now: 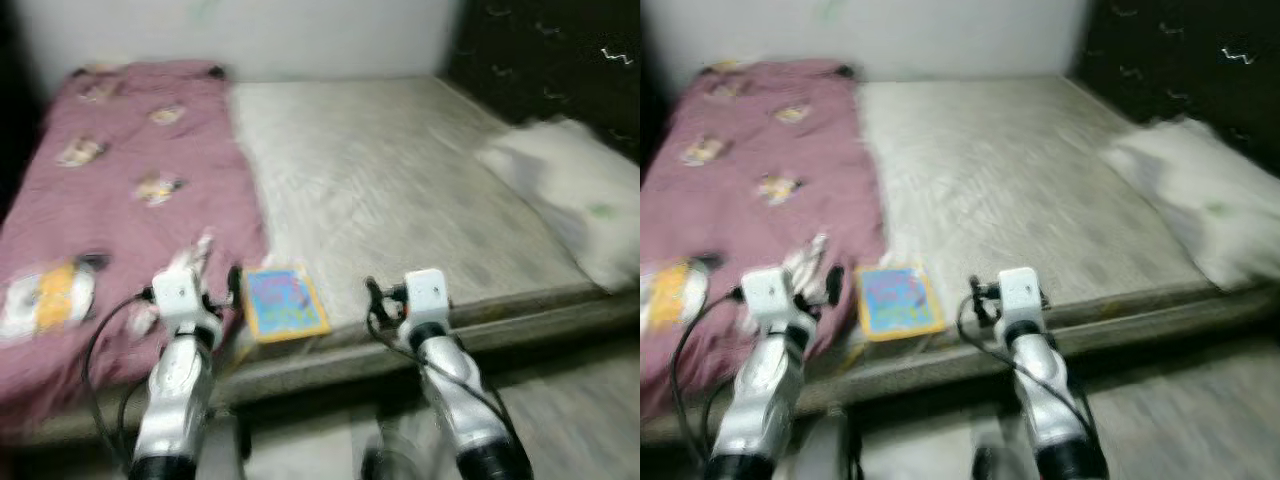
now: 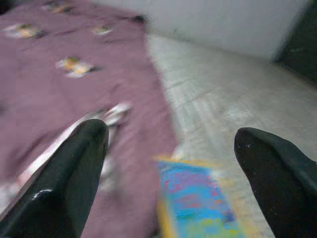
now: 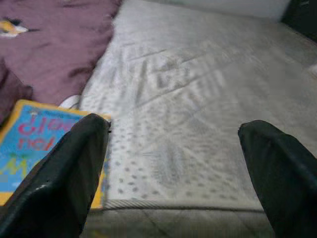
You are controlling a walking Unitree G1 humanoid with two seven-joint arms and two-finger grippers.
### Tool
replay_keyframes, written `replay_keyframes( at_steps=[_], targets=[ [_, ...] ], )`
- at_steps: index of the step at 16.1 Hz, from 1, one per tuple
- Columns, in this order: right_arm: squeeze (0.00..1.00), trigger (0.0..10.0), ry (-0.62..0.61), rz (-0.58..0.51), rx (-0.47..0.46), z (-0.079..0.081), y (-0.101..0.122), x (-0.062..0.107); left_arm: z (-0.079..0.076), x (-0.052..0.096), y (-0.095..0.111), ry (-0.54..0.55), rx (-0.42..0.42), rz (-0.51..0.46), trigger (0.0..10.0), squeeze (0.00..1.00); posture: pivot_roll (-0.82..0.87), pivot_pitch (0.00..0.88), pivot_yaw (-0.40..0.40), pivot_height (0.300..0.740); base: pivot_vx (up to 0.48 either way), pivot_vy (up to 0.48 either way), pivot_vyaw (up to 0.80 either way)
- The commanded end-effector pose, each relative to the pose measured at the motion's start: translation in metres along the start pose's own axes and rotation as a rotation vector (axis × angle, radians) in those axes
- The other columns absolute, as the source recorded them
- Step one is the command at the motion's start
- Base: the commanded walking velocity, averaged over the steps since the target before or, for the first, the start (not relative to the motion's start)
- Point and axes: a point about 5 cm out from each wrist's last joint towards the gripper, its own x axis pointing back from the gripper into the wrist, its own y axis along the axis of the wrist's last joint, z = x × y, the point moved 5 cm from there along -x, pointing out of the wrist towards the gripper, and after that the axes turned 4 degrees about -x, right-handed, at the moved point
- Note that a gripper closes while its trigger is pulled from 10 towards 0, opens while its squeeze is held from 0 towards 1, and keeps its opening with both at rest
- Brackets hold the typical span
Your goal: Clean up the room
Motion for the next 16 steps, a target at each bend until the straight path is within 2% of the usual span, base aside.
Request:
replay_keyframes(
  at_steps=[1,5,14,16],
  targets=[
    [0.00,10.0,0.010,-0.009,-0.008,0.0025,0.0041,-0.0018,0.0016,-0.0011,-0.0027,0.009,-0.001,0.017,10.0,0.00,-0.02,0.053,-0.035,0.631,0.000,0.000,0.00],
    [0.00,10.0,0.012,-0.009,-0.006,0.0026,0.0044,-0.0024,0.0014,-0.0009,0.0027,0.003,0.018,-0.016,10.0,0.00,-0.02,0.055,-0.036,0.631,0.061,0.000,0.00],
    [0.00,10.0,0.026,-0.008,-0.005,0.0045,0.0046,-0.0030,-0.0007,-0.0012,0.0022,-0.013,0.025,-0.016,10.0,0.00,-0.02,0.060,-0.036,0.631,0.465,0.000,0.00],
    [0.00,10.0,0.028,-0.008,-0.010,0.0050,0.0044,-0.0030,-0.0005,-0.0012,0.0013,-0.011,0.028,-0.012,10.0,0.00,-0.02,0.060,-0.036,0.606,0.362,0.000,0.00]
  ],
)
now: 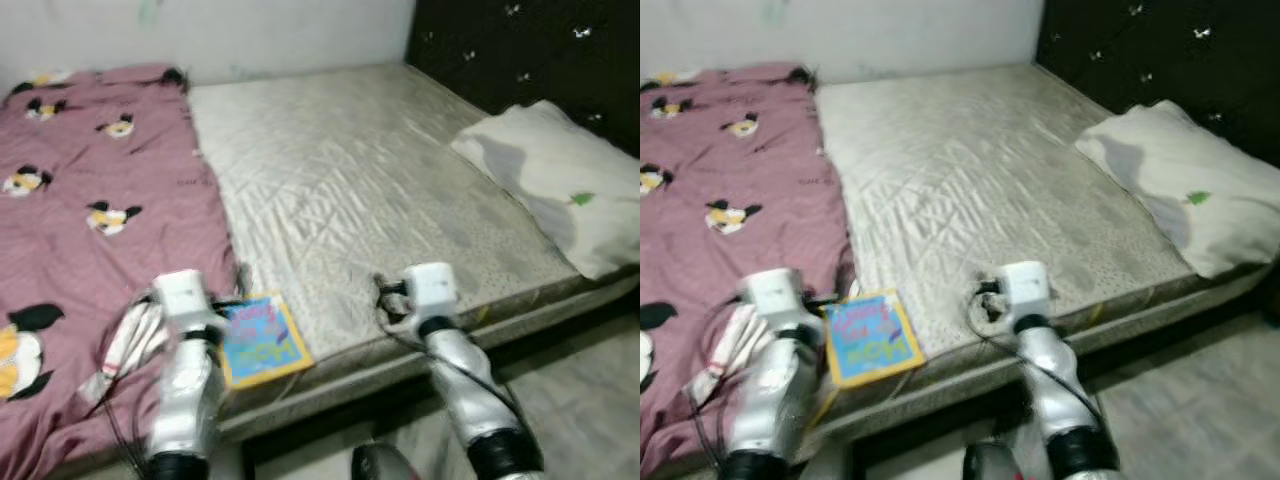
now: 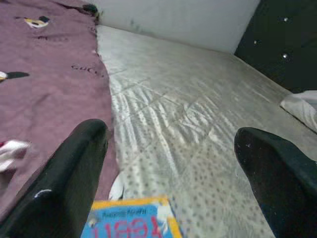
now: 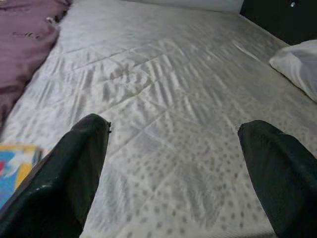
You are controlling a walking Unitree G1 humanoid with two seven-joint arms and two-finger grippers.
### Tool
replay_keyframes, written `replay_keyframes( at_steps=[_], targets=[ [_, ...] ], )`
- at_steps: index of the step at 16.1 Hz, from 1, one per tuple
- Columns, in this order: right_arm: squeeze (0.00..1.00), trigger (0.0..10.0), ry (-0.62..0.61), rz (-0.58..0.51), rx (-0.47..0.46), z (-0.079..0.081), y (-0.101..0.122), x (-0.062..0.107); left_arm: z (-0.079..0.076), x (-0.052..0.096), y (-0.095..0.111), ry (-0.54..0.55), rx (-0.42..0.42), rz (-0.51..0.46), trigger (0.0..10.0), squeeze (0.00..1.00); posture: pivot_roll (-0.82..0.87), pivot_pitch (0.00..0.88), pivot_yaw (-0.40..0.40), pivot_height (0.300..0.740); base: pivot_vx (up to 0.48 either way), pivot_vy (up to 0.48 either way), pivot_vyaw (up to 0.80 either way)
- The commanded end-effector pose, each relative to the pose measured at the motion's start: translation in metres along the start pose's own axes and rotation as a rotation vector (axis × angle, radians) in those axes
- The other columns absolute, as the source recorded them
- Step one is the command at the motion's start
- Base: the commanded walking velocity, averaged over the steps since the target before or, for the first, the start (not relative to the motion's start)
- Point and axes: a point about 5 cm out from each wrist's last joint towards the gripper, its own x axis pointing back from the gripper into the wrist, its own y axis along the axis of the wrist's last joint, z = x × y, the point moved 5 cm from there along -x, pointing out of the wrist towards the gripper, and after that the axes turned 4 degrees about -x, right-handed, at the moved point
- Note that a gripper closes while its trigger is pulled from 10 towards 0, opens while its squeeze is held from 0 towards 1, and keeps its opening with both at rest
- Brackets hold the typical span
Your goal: Clean up the room
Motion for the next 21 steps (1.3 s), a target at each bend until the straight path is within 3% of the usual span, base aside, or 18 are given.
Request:
replay_keyframes(
  at_steps=[1,10,15,21],
  targets=[
    [0.00,10.0,0.042,-0.025,-0.020,0.0171,0.0086,-0.0046,0.0183,0.0017,0.0003,0.041,-0.021,0.006,10.0,0.00,-0.02,0.060,-0.036,0.601,0.337,0.000,0.00],
    [0.00,10.0,0.049,-0.019,-0.013,0.0176,0.0082,-0.0047,0.0200,0.0008,-0.0034,0.056,-0.011,0.028,10.0,0.00,-0.02,0.070,-0.039,0.601,0.028,0.000,0.00],
    [0.00,10.0,0.057,-0.018,-0.006,0.0186,0.0080,-0.0043,0.0198,0.0009,-0.0047,0.059,-0.007,0.035,10.0,0.00,-0.03,0.074,-0.040,0.601,0.000,0.000,0.79],
    [0.00,10.0,0.063,-0.011,-0.012,0.0195,0.0073,-0.0051,0.0212,0.0002,-0.0046,0.064,-0.005,0.037,10.0,0.00,-0.03,0.075,-0.040,0.586,0.000,0.000,0.00]
  ],
)
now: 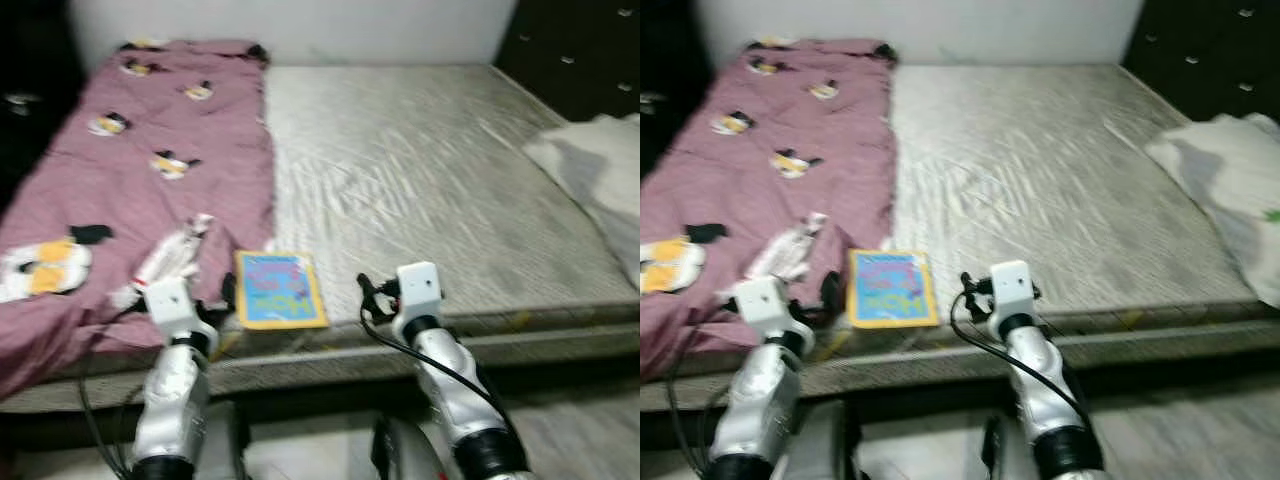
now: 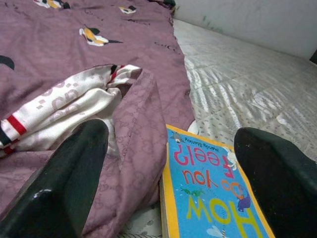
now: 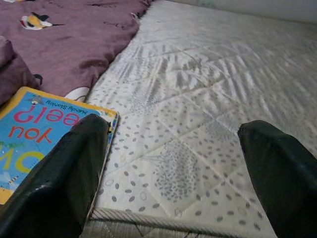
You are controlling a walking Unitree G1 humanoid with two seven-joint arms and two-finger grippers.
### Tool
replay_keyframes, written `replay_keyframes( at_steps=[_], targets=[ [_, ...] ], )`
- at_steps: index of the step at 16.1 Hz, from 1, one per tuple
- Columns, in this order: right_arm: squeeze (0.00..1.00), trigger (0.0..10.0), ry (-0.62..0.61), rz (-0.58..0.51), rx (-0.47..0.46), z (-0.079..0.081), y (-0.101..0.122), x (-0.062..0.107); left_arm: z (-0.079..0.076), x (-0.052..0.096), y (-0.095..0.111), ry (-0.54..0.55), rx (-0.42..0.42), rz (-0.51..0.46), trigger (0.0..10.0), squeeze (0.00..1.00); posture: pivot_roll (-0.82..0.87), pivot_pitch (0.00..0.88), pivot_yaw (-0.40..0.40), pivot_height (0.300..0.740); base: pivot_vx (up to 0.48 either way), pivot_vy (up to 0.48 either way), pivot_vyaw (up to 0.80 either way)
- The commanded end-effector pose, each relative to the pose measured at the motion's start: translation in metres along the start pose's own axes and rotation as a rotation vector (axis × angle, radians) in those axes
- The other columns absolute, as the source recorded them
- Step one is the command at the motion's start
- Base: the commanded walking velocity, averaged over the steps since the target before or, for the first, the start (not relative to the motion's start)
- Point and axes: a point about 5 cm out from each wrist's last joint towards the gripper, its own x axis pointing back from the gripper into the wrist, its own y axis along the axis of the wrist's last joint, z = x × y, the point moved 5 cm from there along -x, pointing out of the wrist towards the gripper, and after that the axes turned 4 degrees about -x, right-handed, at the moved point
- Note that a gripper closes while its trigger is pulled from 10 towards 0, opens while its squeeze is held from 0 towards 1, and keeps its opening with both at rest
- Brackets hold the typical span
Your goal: Clean up the room
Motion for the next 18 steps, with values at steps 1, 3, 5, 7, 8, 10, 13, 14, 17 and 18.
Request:
replay_keyframes(
  at_steps=[1,3,5,7,8,10,13,14,17,18],
  targets=[
    [0.00,10.0,-0.003,0.005,-0.006,-0.002,0.000,-0.001,-0.001,-0.002,0.002,0.003,0.001,0.000,10.0,0.00,-0.03,0.075,-0.040,0.571,0.000,0.000,0.00],
    [0.00,10.0,-0.003,0.005,-0.011,-0.001,0.001,0.000,0.000,-0.003,0.001,0.006,0.011,0.008,10.0,0.00,-0.03,0.079,-0.038,0.542,0.000,0.000,0.00],
    [0.00,10.0,0.000,-0.002,-0.014,-0.003,0.003,0.001,-0.001,-0.006,-0.001,0.005,0.017,0.030,10.0,0.00,-0.04,0.085,-0.036,0.542,0.000,0.000,0.00],
    [0.00,10.0,-0.002,-0.008,-0.017,-0.007,0.008,0.003,-0.003,-0.010,-0.003,-0.003,0.029,0.046,10.0,0.00,-0.04,0.090,-0.038,0.542,0.000,0.000,0.00],
    [0.00,10.0,0.005,-0.011,-0.022,-0.007,0.010,0.007,-0.004,-0.015,0.000,-0.004,0.039,0.043,10.0,0.00,-0.05,0.097,-0.042,0.542,0.000,0.000,0.00],
    [0.00,10.0,0.048,-0.020,-0.009,0.001,0.012,0.020,-0.005,-0.027,0.009,-0.002,0.060,0.030,10.0,0.00,-0.06,0.111,-0.049,0.542,0.000,0.000,0.00],
    [0.00,10.0,0.075,-0.038,0.015,0.006,0.016,0.034,-0.012,-0.041,0.005,-0.033,0.078,0.101,10.0,0.00,-0.09,0.131,-0.050,0.542,0.000,0.000,0.00],
    [0.00,10.0,0.076,-0.041,0.015,0.005,0.017,0.038,-0.016,-0.043,0.001,-0.053,0.081,0.128,10.0,0.00,-0.10,0.136,-0.048,0.542,0.000,0.000,0.00],
    [0.00,10.0,0.076,-0.021,0.032,0.003,0.018,0.053,-0.025,-0.047,-0.016,-0.097,0.158,0.224,10.0,0.00,-0.14,0.150,-0.049,0.542,0.000,0.000,0.00],
    [0.00,10.0,0.075,-0.013,0.036,0.002,0.018,0.056,-0.017,-0.049,-0.018,-0.062,0.202,0.243,10.0,0.00,-0.14,0.150,-0.049,0.542,0.000,0.000,0.00]
  ],
)
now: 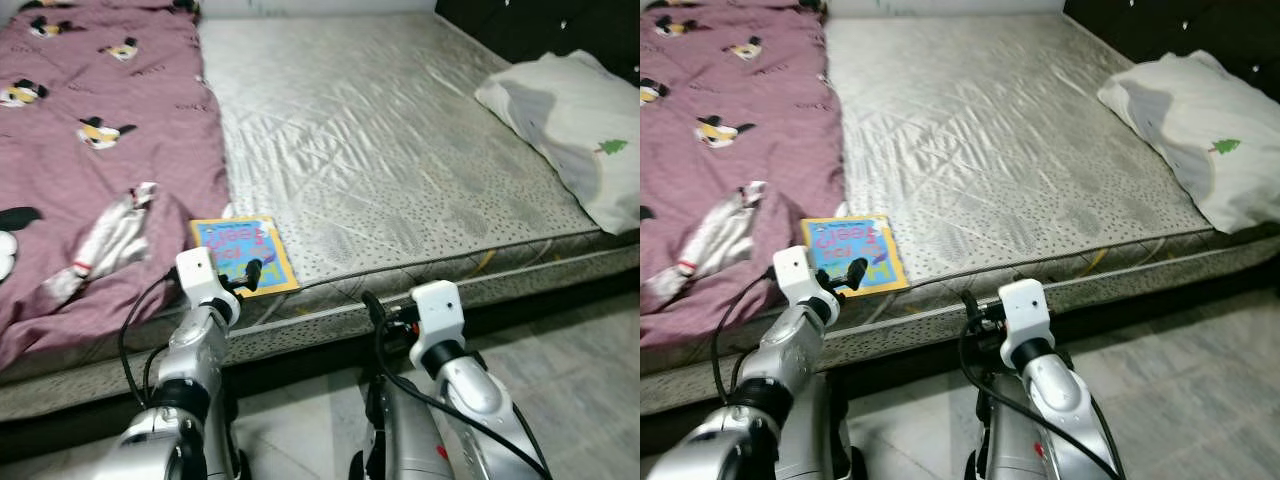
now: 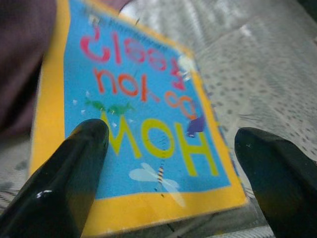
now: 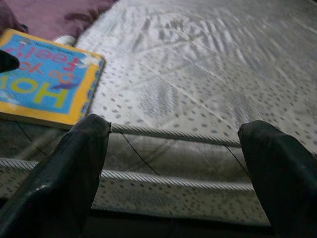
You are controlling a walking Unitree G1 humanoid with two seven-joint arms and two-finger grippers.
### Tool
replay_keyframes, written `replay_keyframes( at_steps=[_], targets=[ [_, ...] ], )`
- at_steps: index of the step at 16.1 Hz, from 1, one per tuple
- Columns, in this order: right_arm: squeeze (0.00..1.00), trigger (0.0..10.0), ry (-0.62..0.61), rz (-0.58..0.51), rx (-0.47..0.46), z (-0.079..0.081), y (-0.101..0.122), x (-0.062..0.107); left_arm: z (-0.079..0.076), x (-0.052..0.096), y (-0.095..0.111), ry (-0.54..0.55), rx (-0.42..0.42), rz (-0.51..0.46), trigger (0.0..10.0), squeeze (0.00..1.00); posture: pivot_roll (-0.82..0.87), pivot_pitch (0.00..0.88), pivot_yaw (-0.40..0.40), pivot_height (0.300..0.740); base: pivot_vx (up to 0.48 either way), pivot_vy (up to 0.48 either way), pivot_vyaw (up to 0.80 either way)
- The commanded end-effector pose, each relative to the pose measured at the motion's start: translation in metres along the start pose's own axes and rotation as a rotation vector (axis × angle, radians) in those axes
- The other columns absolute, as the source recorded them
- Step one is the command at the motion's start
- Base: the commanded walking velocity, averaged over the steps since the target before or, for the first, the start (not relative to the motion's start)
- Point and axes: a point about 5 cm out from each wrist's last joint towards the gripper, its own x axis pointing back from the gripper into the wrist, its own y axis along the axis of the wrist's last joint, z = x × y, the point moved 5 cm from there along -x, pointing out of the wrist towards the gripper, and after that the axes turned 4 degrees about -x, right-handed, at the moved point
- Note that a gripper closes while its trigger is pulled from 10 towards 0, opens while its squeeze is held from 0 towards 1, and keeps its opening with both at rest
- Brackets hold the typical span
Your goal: Clean up the room
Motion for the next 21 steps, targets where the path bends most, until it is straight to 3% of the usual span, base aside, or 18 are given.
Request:
replay_keyframes(
  at_steps=[1,4,9,14,16,18,21],
  targets=[
    [0.00,10.0,0.005,0.004,0.011,-0.002,0.003,0.004,0.012,-0.001,0.001,0.043,0.063,0.013,10.0,0.00,-0.15,0.149,-0.049,0.542,0.000,0.000,0.00],
    [0.00,10.0,-0.007,0.022,0.032,-0.012,0.003,0.011,0.034,0.003,-0.006,0.129,0.170,0.039,10.0,0.00,-0.16,0.141,-0.050,0.542,0.000,0.000,0.00],
    [0.00,10.0,-0.018,0.039,0.045,-0.020,0.004,0.009,0.062,0.017,-0.017,0.207,0.214,0.012,10.0,0.00,-0.14,0.133,-0.055,0.542,0.000,0.000,0.00],
    [0.00,10.0,-0.006,0.046,0.041,-0.015,0.001,0.006,0.076,0.022,-0.015,0.250,0.224,0.002,10.0,0.00,-0.13,0.134,-0.056,0.542,0.000,0.000,0.00],
    [0.00,10.0,-0.020,0.051,0.043,-0.019,0.000,0.007,0.085,0.021,-0.005,0.303,0.223,-0.022,10.0,0.00,-0.13,0.136,-0.055,0.542,0.000,0.000,0.00],
    [0.00,10.0,-0.028,0.051,0.044,-0.020,0.000,0.007,0.086,0.020,0.001,0.307,0.226,-0.041,10.0,0.00,-0.13,0.136,-0.055,0.542,0.000,0.000,0.00],
    [0.00,10.0,-0.039,0.045,0.047,-0.021,0.001,0.006,0.088,0.015,0.025,0.302,0.213,-0.095,10.0,0.00,-0.14,0.135,-0.055,0.542,0.000,0.000,0.00]
  ],
)
